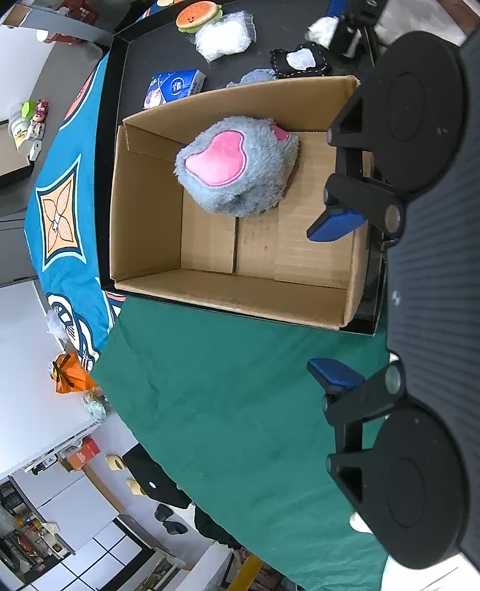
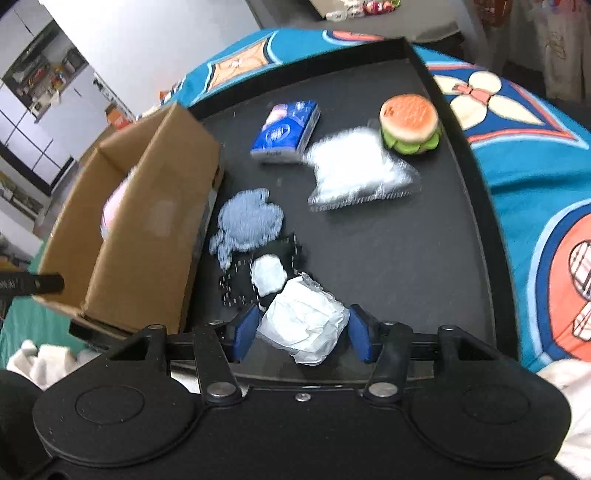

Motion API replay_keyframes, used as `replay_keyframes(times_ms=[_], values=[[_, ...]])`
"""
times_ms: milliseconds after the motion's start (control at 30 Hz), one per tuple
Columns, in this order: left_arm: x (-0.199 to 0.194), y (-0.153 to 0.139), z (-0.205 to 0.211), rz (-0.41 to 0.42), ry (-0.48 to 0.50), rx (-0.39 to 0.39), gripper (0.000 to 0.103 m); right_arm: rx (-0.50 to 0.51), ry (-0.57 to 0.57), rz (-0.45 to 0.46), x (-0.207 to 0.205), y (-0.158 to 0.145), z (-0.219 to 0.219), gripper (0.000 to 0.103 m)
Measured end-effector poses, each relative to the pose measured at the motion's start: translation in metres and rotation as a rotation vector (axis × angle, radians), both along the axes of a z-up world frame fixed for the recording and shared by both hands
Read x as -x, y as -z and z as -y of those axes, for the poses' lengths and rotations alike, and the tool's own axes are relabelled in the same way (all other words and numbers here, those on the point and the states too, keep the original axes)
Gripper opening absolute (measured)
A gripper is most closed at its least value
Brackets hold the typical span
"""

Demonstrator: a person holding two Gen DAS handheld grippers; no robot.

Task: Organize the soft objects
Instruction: 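Move the right tool to the white plastic bag and grasp it, then lower the white bag into the box with the right tool and open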

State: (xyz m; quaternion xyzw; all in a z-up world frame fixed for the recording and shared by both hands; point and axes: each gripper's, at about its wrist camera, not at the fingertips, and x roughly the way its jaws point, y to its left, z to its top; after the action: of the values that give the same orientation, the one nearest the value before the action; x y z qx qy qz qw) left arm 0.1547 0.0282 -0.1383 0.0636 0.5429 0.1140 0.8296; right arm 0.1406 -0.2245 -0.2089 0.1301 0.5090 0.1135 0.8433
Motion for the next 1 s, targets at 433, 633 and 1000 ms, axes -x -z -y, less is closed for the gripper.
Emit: replay_keyframes(times_ms=[433, 633, 1000], values=[[0.001, -0.007, -0.010, 0.021, -0.009, 0.001, 0.068, -0.049, 0.057, 0.165, -0.006, -0.045, 0.003, 0.052], [0.003, -0.012, -0.019, 0.035, -0.020, 0.022, 0.068, -0.043, 0.059, 0.225, -0.013, -0.057, -0.006, 0.052], [0.003, -0.018, -0.031, 0.062, -0.009, 0.056, 0.068, -0.033, -0.003, 0.290, -0.014, -0.070, -0.036, 0.052]])
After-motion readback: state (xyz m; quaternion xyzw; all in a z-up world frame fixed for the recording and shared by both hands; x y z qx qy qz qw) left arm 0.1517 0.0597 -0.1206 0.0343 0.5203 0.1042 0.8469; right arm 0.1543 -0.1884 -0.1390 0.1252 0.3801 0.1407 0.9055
